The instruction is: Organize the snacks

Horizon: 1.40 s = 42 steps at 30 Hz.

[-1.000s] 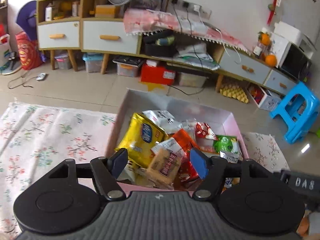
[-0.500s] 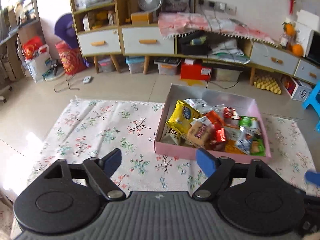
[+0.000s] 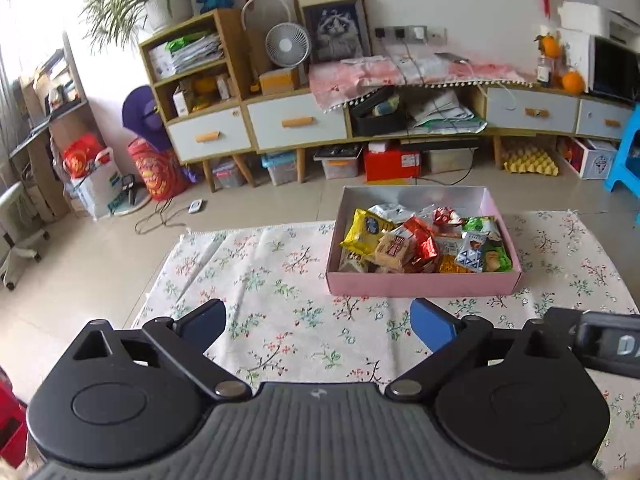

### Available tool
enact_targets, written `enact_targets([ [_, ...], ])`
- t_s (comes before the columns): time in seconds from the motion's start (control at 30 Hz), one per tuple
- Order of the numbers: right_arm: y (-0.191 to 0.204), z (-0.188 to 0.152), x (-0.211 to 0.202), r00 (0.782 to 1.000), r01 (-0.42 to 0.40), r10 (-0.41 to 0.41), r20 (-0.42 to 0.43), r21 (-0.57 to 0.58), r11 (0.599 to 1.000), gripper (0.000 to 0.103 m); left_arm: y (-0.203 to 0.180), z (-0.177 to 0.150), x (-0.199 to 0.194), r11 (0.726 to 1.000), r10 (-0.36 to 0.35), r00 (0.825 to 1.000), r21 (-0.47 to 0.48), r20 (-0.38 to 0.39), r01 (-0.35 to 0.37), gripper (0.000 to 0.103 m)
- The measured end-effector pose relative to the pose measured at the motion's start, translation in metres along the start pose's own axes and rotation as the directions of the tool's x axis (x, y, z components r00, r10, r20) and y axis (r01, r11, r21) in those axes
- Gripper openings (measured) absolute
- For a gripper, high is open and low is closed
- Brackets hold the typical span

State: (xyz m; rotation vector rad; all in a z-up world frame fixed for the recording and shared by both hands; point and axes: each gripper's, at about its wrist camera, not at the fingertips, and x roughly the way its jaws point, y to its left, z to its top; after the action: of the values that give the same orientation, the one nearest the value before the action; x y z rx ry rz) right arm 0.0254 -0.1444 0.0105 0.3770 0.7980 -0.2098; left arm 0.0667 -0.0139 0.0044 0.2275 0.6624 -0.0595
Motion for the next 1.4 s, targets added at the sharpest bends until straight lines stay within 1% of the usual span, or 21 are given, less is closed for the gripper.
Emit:
enact_targets([
  [0.1, 0.005, -0.002, 0.007, 0.999, 0.031, -0.032, -0.01, -0.037, 0.999, 0.091, -0.001, -0.001, 0.003, 1.0, -0.002, 1.0, 0.006, -0.003, 0.002, 0.1],
  [0.23, 0.004, -0.003, 0.008, 1.0, 0.019, -0.019, -0.015, -0.036, 0.999, 0.091, 0.002, -0.003, 0.009, 1.0, -0.015, 0.999, -0.011, -0.032, 0.015, 0.1],
  [0.37, 0.008, -0.006, 0.01, 0.999, 0.032, -0.033, -0.018, -0.065, 0.997, 0.091, 0.002, -0.009, 0.008, 0.999, -0.027, 0.998, -0.018, -0.053, 0.026, 0.1],
  [0.57, 0.011, -0.007, 0.008, 0.999, 0.024, -0.025, -0.019, -0.07, 0.997, 0.091, 0.004, -0.01, 0.005, 0.999, -0.039, 0.998, -0.036, -0.058, 0.037, 0.101],
  [0.73, 0.014, -0.007, 0.01, 0.999, 0.031, -0.033, -0.027, -0.088, 0.996, 0.091, 0.004, -0.01, 0.008, 0.999, -0.036, 0.997, -0.031, -0.066, 0.034, 0.101],
  [1.4, 0.015, -0.007, 0.011, 0.999, 0.037, -0.04, -0.026, -0.096, 0.995, 0.091, 0.007, -0.009, 0.011, 0.998, -0.046, 0.995, -0.05, -0.087, 0.041, 0.101],
])
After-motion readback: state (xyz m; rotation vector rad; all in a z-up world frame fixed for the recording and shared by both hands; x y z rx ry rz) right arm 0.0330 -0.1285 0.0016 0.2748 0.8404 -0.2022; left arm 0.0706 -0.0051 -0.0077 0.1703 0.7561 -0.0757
